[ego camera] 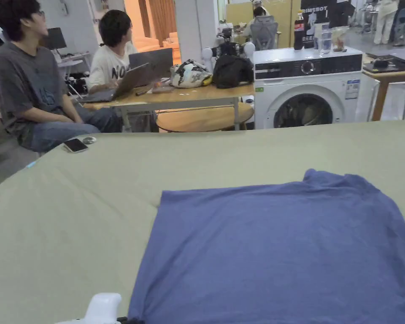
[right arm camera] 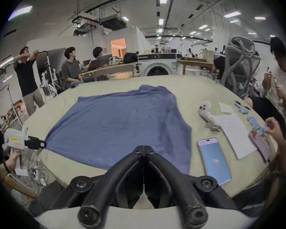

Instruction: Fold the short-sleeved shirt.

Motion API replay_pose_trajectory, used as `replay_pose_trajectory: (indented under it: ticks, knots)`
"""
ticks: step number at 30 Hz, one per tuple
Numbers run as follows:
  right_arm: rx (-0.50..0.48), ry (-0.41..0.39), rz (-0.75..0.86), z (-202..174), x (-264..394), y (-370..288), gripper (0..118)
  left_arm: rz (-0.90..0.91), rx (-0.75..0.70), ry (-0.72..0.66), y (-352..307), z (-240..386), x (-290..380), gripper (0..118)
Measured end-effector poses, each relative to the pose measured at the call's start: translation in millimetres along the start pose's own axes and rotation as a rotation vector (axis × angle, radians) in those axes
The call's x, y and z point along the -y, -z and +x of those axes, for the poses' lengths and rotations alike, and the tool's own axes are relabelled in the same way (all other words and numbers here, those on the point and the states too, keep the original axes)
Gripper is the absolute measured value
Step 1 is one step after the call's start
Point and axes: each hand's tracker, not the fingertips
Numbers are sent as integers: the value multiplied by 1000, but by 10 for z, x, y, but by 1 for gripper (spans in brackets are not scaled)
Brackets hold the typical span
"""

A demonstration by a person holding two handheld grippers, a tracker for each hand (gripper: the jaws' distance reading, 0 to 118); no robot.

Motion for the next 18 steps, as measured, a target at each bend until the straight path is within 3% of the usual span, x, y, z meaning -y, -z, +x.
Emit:
replay_pose_trajectory:
  ticks: [3, 5, 6, 10, 14, 16, 18]
  knots:
    - [75, -32, -6, 212, 98, -104, 4, -23, -46, 46, 30, 95, 3, 2]
    - [80, -24, -12, 431, 197, -109, 59, -28, -57, 65, -3, 144, -3, 2]
    - [62, 9, -33, 518, 244, -97, 68, -32, -63, 73, 3, 161, -10, 2]
    - [75, 103, -120, 659, 406, 75, 68, -27, -65, 76, -46, 207, 16, 2]
    - [-8, 162, -230, 669, 514, 381, 68, -21, -52, 49, -97, 208, 25, 2]
    - [-25, 137, -282, 615, 568, 518, 67, -21, -52, 45, -103, 225, 27, 2]
    - [38, 61, -313, 515, 614, 622, 48, -18, -52, 44, -120, 224, 35, 2]
